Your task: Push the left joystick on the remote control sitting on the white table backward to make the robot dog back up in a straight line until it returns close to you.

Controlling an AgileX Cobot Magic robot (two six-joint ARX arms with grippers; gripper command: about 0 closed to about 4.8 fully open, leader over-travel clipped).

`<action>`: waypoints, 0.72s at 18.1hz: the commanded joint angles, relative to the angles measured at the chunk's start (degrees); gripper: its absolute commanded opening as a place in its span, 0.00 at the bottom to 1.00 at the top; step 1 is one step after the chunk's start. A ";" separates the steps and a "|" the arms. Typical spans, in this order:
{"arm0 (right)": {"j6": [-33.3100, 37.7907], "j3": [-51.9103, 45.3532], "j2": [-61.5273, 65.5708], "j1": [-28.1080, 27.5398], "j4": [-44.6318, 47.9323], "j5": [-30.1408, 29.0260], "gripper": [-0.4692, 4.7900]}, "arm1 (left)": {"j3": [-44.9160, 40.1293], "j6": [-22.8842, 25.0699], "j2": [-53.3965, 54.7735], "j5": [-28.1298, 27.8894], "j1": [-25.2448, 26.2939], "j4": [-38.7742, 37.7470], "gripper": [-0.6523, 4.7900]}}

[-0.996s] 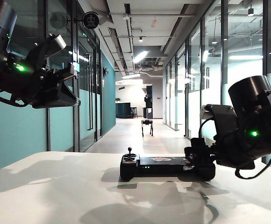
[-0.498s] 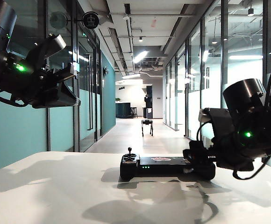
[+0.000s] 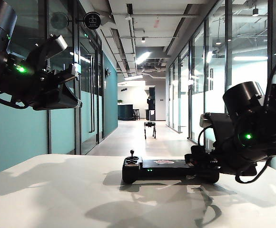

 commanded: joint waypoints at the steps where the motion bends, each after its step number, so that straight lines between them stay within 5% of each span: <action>1: 0.26 1.57 -0.09 -0.11 -1.79 0.22 0.71 | 0.17 0.24 -0.17 0.46 -0.07 0.55 0.11; 10: 0.28 2.86 1.25 -0.15 -3.10 0.22 0.70 | 0.17 0.24 -0.17 0.46 -0.07 0.55 0.11; 13: 0.28 2.95 1.25 -0.15 -3.23 0.22 0.51 | 0.17 0.24 -0.17 0.46 -0.07 0.55 0.11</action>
